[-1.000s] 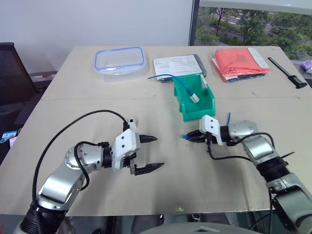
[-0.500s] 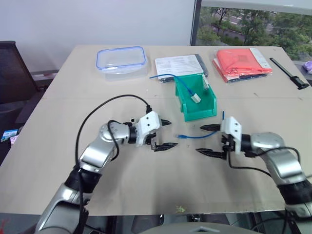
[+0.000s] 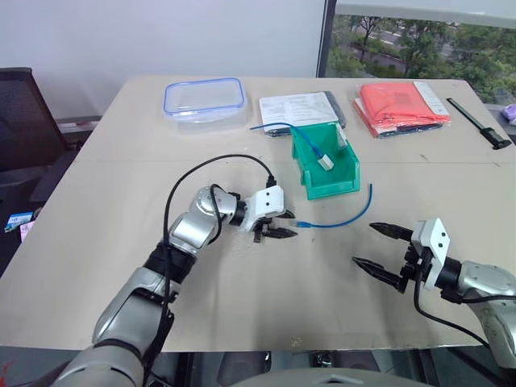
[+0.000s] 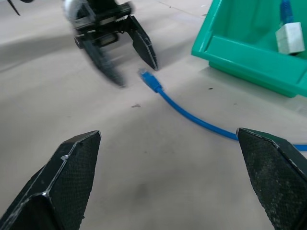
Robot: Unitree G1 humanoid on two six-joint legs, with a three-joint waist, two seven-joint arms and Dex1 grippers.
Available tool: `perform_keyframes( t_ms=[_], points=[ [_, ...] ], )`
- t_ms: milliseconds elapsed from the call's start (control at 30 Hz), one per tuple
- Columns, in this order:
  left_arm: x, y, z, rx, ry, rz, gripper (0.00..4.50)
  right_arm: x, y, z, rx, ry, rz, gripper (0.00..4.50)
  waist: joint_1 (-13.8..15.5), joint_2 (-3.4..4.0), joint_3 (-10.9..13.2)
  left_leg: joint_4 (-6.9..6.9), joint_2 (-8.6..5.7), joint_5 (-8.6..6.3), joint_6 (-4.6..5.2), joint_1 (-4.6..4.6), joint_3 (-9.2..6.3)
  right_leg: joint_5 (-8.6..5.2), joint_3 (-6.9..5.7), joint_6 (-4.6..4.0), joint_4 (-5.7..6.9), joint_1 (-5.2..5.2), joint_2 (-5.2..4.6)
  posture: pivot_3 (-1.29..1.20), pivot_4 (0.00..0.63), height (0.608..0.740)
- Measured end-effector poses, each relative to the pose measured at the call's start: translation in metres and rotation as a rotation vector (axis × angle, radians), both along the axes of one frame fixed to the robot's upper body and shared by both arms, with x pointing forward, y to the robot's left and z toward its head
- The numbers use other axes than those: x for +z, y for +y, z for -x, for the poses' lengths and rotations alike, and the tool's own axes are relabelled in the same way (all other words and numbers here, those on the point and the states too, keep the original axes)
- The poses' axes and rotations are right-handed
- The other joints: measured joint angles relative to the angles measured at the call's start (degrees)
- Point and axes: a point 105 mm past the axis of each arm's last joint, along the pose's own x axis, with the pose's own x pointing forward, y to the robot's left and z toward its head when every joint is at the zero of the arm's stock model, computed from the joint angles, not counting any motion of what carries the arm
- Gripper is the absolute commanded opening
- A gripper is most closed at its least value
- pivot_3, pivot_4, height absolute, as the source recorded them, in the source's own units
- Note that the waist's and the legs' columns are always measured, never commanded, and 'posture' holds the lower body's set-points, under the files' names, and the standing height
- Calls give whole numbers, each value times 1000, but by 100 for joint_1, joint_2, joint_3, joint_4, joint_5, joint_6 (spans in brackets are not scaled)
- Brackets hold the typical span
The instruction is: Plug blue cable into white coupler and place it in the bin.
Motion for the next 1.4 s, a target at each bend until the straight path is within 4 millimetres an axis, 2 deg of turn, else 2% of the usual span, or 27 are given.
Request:
perform_keyframes(
  t_ms=[67,100,300,367,433,500,533,633,800,900,1000,1033,1100,1233,1267,1400],
  points=[
    [0,-2,1,-12,6,2,208,-1,0,2,-8,4,-2,4500,-6,-1,-1,4,0,-3,5,-1,2,1,3,1,-1,2,-1,0,150,736],
    [0,-3,1,-22,8,3,38,-2,0,3,-15,11,-5,4500,-7,-1,-1,4,0,-4,5,-1,1,1,5,0,-1,2,-2,0,150,736],
    [-2,-9,10,-25,104,78,38,-4,4,9,-44,94,-81,4500,-4,-1,0,4,3,-3,5,-6,-18,2,3,-3,3,3,1,0,150,736],
    [2,-21,17,-4,207,187,38,-3,9,14,-48,175,-176,4500,-3,-1,0,4,4,-3,5,-8,-24,2,1,-3,2,4,-1,0,150,736],
    [16,-36,27,13,335,354,38,-3,17,24,-9,275,-271,4500,-8,-3,2,7,4,-3,5,-13,-28,3,0,-4,1,5,-8,0,150,736],
    [27,-44,34,5,411,447,38,-1,22,29,19,323,-321,4500,-14,-5,2,10,4,-4,5,-12,-28,3,2,-3,2,6,-9,0,150,736],
    [41,-50,42,3,516,550,38,6,26,29,28,346,-402,4500,-36,-5,2,12,5,-3,6,-7,-28,2,5,0,3,8,-8,0,150,736],
    [48,-53,51,1,616,605,38,18,28,22,26,331,-477,4500,-39,-4,2,18,8,-3,5,0,-36,2,3,1,10,12,-5,0,150,736],
    [51,-58,62,-4,769,656,38,49,35,12,57,285,-616,4500,-8,-4,2,22,4,-3,5,-4,-52,3,-4,-2,9,15,12,0,150,736],
    [52,-57,62,-4,788,658,38,56,37,11,62,277,-634,4500,-12,-4,2,20,-1,-3,5,-9,-47,3,1,-3,4,15,10,0,150,736],
    [52,-58,64,-11,801,657,0,60,38,8,56,271,-655,3670,-10,-5,2,20,-3,-4,5,-9,-46,5,2,-5,2,15,8,0,150,736],
    [52,-59,64,-12,804,657,0,60,37,8,51,272,-655,3093,-9,-5,2,19,-3,-4,5,-9,-47,4,1,-5,2,15,8,0,150,736],
    [52,-59,65,-17,810,661,0,58,37,9,46,283,-649,2272,-9,-4,2,19,-3,-4,5,-9,-47,4,0,-5,2,15,8,0,150,736],
    [54,-62,69,-50,828,665,0,53,31,10,14,298,-636,259,-12,-4,2,20,-2,-4,5,-8,-47,3,1,-4,3,15,6,0,150,736],
    [54,-63,70,-51,829,665,0,53,31,11,16,300,-635,119,-13,-4,2,20,-2,-4,5,-8,-47,3,1,-4,3,15,6,0,150,736],
    [54,-64,70,-55,821,667,0,53,31,11,16,307,-634,119,-14,-4,2,20,-1,-4,5,-8,-48,3,0,-4,3,15,7,0,150,736]
  ],
)
